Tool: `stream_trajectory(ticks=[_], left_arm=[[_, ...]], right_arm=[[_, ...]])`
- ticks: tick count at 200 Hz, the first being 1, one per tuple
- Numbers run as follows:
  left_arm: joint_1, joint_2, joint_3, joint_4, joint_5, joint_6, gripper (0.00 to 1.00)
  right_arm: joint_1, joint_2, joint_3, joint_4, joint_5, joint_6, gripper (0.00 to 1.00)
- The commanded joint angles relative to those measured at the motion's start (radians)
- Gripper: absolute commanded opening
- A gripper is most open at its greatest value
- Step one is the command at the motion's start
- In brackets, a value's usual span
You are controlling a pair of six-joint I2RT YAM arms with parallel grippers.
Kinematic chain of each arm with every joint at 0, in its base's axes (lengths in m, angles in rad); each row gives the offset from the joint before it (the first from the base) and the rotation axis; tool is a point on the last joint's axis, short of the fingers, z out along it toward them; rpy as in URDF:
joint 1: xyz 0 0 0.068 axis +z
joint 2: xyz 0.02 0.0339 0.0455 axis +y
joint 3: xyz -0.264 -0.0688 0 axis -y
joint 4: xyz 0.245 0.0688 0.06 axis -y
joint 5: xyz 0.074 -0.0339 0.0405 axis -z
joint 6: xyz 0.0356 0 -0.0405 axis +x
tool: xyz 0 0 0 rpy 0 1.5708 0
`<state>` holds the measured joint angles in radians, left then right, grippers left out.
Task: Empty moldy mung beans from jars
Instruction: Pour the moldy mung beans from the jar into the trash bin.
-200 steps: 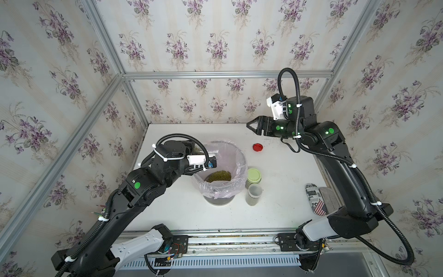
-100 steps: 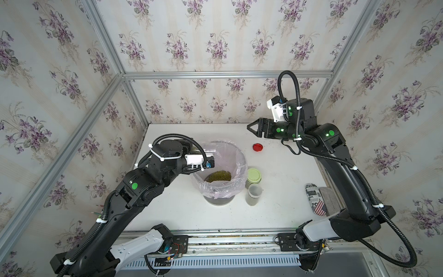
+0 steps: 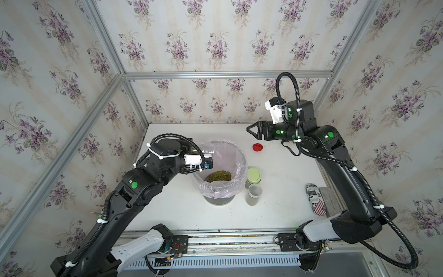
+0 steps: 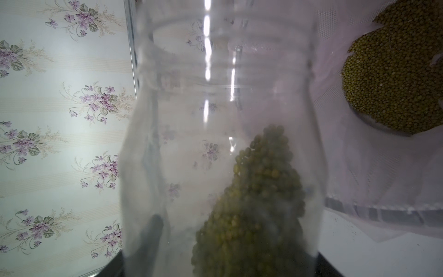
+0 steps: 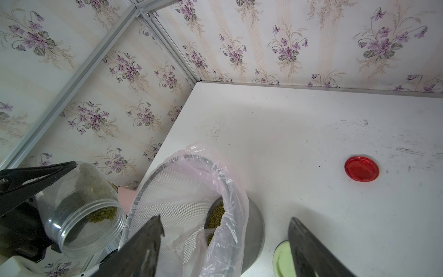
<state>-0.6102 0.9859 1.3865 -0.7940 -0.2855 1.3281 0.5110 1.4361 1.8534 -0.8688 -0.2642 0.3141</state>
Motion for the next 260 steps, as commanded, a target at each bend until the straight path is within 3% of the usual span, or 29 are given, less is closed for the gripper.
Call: stream_trajectory(ticks=[1, 122, 165, 260], left_arm=[[0.000, -0.010, 0.002, 0.035, 0.012, 0.036, 0.39], [0.009, 0.038, 0.001, 0.035, -0.046, 0.134, 0.36], [0.011, 0.040, 0.039, 0.009, -0.011, 0.148, 0.37], [0.010, 0.038, 0.031, -0.001, -0.084, 0.289, 0.36]], right_arm=[[0.001, -0.018, -0.017, 0.040, 0.012, -0.021, 0.80], [0.001, -0.056, -0.097, 0.113, -0.038, -0.020, 0.80], [0.001, -0.072, -0.107, 0.111, -0.033, -0.020, 0.80], [0.000, -0.093, -0.138, 0.145, -0.048, 0.014, 0.80]])
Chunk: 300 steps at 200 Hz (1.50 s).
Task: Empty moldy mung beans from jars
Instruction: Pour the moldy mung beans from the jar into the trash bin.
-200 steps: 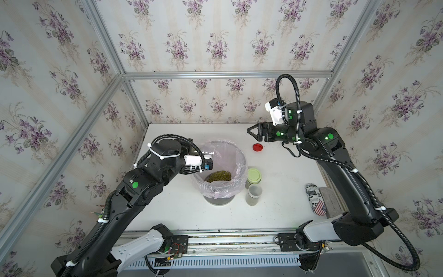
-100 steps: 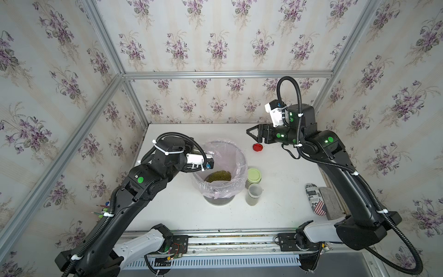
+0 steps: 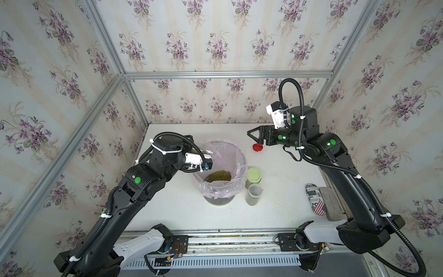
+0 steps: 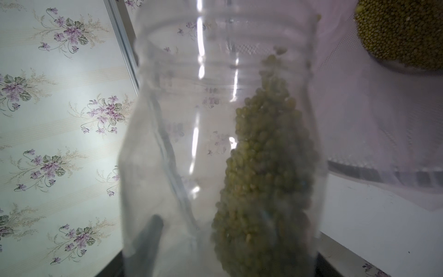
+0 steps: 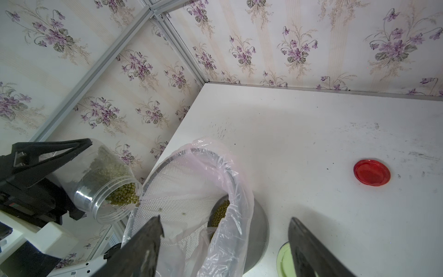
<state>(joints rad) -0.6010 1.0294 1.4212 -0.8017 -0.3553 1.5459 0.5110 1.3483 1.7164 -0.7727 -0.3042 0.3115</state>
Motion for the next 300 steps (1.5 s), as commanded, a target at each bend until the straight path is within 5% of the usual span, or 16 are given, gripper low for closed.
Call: stream_trajectory(ticks=[1, 122, 300], left_arm=[[0.000, -0.006, -0.003, 0.007, -0.014, 0.073, 0.36], [-0.003, -0.014, 0.016, -0.028, 0.006, 0.104, 0.37], [-0.075, 0.021, 0.028, -0.053, -0.132, 0.158, 0.36]], right_arm=[[0.000, -0.005, -0.001, 0.049, -0.008, 0.017, 0.80], [0.001, -0.061, -0.081, 0.101, -0.033, 0.057, 0.80], [0.001, -0.079, -0.114, 0.115, -0.027, 0.049, 0.80]])
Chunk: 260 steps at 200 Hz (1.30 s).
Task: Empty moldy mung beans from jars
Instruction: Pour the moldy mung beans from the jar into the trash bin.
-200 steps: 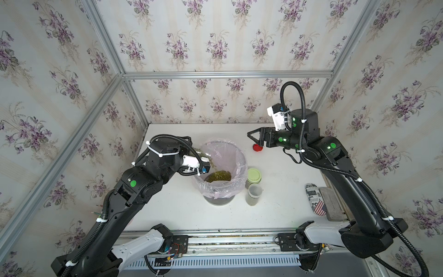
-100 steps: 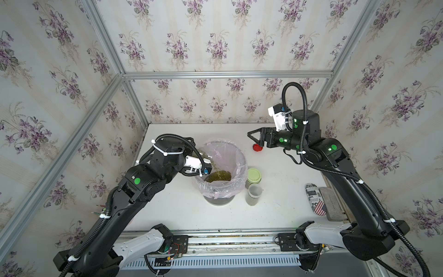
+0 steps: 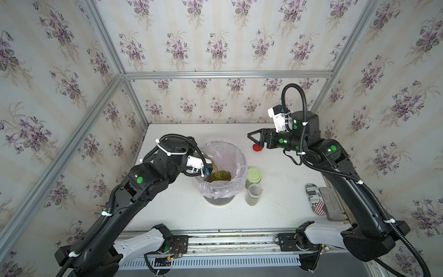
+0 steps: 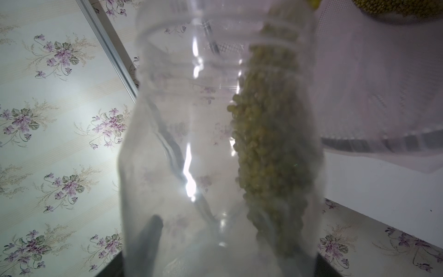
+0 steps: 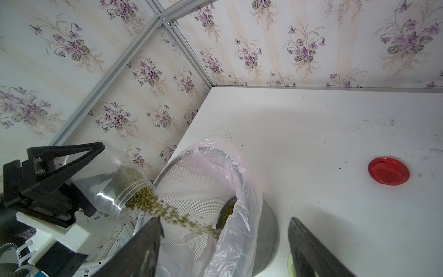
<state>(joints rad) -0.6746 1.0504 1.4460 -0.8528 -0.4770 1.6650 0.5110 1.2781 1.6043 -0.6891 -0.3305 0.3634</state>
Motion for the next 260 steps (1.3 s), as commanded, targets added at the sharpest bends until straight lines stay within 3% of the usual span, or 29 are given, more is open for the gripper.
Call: stream_trajectory(ticks=[1, 96, 260], left_arm=[[-0.002, 0.000, 0.004, -0.002, -0.011, 0.039, 0.36], [-0.006, 0.005, 0.010, -0.001, -0.006, 0.041, 0.36], [-0.081, 0.036, 0.008, -0.006, -0.111, 0.088, 0.35]], right_arm=[[0.001, -0.009, -0.002, 0.031, -0.001, -0.003, 0.80], [0.001, -0.013, -0.007, 0.036, 0.006, -0.001, 0.80], [0.000, -0.011, -0.007, 0.034, 0.015, -0.004, 0.80]])
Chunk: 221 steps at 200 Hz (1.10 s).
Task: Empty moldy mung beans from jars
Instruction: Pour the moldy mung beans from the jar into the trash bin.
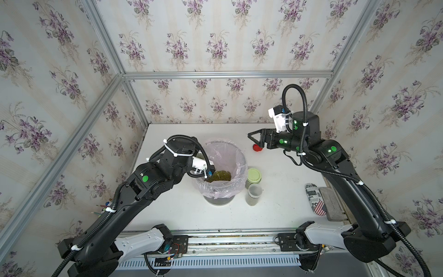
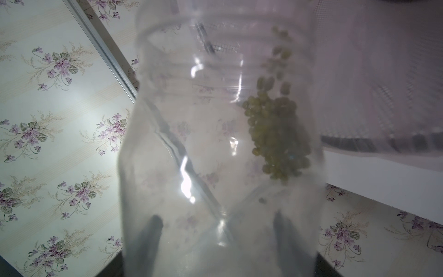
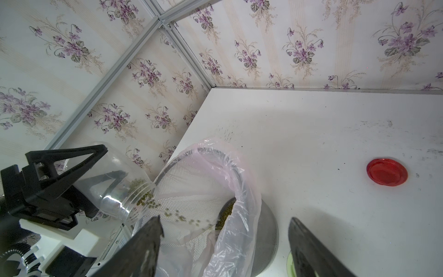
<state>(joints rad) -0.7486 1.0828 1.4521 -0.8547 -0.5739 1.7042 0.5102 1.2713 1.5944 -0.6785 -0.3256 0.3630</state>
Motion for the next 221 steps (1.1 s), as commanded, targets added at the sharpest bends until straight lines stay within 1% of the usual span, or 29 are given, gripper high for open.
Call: stream_trajectory(ticks=[1, 62, 112, 123, 133, 139, 145, 156, 165, 174, 189, 207, 221], left_arm=[[-0.007, 0.004, 0.002, -0.004, -0.015, 0.049, 0.35], [-0.059, 0.029, 0.002, -0.003, -0.087, 0.080, 0.34], [-0.124, 0.044, 0.014, -0.003, -0.195, 0.116, 0.33], [-0.122, 0.051, 0.026, -0.003, -0.193, 0.099, 0.34], [-0.094, 0.062, 0.035, -0.013, -0.162, 0.076, 0.35], [-0.086, 0.065, 0.026, -0.014, -0.169, 0.084, 0.34], [-0.089, 0.066, 0.018, -0.013, -0.184, 0.095, 0.33], [-0.122, 0.066, 0.028, -0.013, -0.201, 0.086, 0.33], [-0.126, 0.063, 0.039, -0.016, -0.174, 0.070, 0.34], [-0.103, 0.064, 0.038, -0.019, -0.145, 0.063, 0.35], [-0.104, 0.078, 0.027, -0.019, -0.200, 0.079, 0.32], [-0.107, 0.079, 0.040, -0.023, -0.180, 0.061, 0.33], [-0.135, 0.083, 0.045, -0.021, -0.225, 0.072, 0.33]], right_arm=[[0.000, -0.004, 0.002, 0.023, 0.010, -0.005, 0.80], [0.001, -0.012, -0.002, 0.023, 0.012, -0.007, 0.80], [0.001, -0.016, -0.013, 0.028, 0.016, -0.006, 0.80], [0.001, -0.014, -0.017, 0.032, 0.014, -0.006, 0.80], [0.001, -0.013, -0.019, 0.033, 0.014, -0.007, 0.80], [0.000, -0.012, -0.019, 0.033, 0.013, -0.007, 0.80], [0.001, -0.012, -0.018, 0.037, 0.011, -0.006, 0.80], [0.000, -0.013, -0.016, 0.037, 0.008, -0.006, 0.80], [0.001, -0.014, -0.014, 0.034, 0.013, -0.009, 0.80], [-0.001, -0.012, -0.014, 0.031, 0.016, -0.010, 0.81], [0.000, -0.009, -0.014, 0.034, 0.014, -0.011, 0.80], [-0.001, -0.006, -0.015, 0.031, 0.016, -0.011, 0.80], [-0.001, -0.007, -0.017, 0.034, 0.011, -0.011, 0.80]])
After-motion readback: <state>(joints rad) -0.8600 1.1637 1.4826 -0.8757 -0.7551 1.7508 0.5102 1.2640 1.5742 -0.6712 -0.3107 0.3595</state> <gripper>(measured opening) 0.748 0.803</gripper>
